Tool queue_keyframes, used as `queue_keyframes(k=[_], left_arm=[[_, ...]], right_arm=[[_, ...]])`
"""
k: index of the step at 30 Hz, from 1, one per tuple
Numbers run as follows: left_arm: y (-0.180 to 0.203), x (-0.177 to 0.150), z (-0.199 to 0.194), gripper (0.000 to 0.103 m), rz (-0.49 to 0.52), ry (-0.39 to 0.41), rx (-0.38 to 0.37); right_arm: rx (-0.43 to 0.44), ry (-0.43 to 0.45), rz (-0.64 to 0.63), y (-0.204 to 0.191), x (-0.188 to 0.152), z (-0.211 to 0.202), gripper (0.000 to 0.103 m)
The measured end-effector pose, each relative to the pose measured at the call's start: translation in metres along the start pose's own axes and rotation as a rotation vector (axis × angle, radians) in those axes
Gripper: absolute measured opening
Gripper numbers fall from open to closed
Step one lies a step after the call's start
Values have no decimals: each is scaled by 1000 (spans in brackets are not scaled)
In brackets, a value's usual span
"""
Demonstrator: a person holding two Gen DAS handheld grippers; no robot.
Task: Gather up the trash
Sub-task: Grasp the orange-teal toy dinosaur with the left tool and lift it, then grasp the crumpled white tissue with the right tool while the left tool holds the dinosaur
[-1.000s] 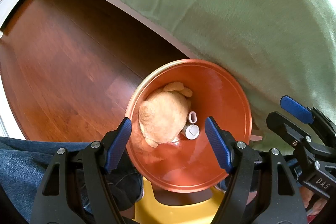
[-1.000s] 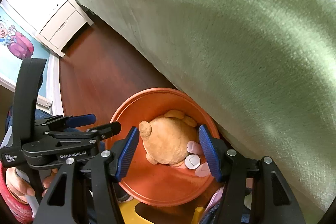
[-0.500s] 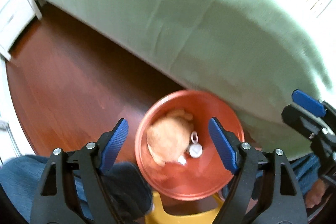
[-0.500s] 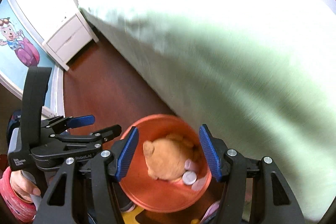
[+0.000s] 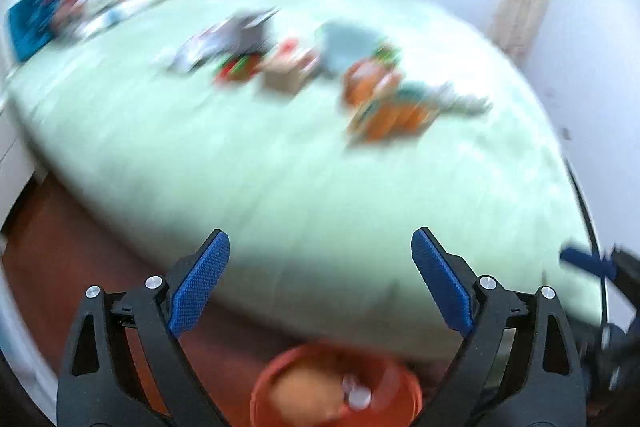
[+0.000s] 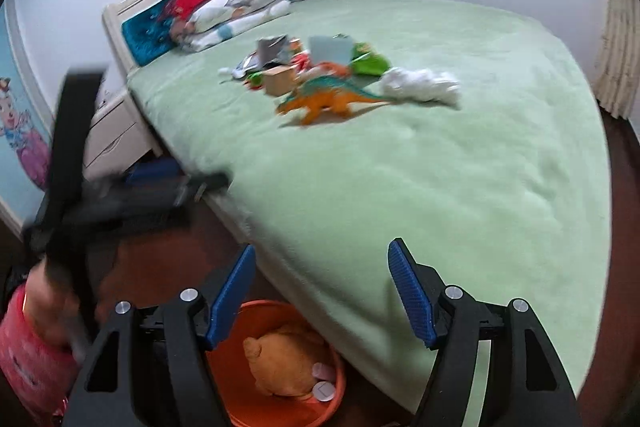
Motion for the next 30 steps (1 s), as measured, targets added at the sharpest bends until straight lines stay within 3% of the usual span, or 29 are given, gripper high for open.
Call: queue_keyframes(k=[3,7,9,10,11,13,17,20,26,30], left_arm=[[12,39,28,90,93,34,-53],[18,69,69,90,110,-37,-139],[23,74,80,90,130,-49,-132],[28,76,84,84,144,-51,-133],[32,77,87,70,147,-57,-144],[36,76,92,61,140,-92,-170],[39,66,85,61,162,-78,-200],[30,61,72,61,103,-65,-262],[24,45,41,61,65,-30,-280],[14,25,8,61,47,16,-233]], right_arm=[[-11,-6,23,10,-4,-6,68],[-22,-11,42,21,-14,-8,68],[-32,-15,58,27,-18,-9,68],[-36,-17,65,30,-19,-9,68],[-38,-17,71,33,-20,-9,68],[-42,-12,82,38,-20,-11,68],[-35,4,98,42,-18,-14,68],[-28,10,107,43,-16,-13,68],[-44,28,118,49,-10,-15,68],[-80,49,73,52,10,-9,68]])
Point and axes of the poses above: each gripper's, at about its wrist camera, not at the fingertips, and z roughly the way its jaws point, y to its right, x to its top, the point moved 3 cm from there along z, roughly the way its jaws point, and after that the axes turned 4 degrees about -y, right-handed, at the moved point
